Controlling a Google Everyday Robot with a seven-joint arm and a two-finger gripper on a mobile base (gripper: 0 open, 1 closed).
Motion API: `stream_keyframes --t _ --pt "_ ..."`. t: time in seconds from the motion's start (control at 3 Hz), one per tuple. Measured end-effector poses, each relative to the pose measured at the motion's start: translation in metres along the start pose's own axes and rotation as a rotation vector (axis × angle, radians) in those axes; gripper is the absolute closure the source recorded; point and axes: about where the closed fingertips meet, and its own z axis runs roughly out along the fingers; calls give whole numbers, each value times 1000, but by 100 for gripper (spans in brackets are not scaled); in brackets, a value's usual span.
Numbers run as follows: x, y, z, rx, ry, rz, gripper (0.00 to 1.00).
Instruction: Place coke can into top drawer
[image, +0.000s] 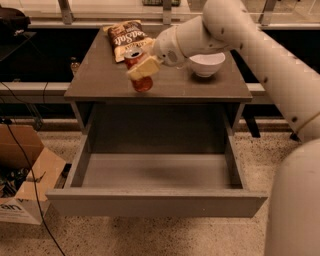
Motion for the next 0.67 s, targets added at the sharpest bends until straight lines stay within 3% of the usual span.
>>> stream_keyframes --t 0.33,0.67 --pt "29 59 -53 -1 48 61 100" --pt "72 105 -73 -21 82 153 100"
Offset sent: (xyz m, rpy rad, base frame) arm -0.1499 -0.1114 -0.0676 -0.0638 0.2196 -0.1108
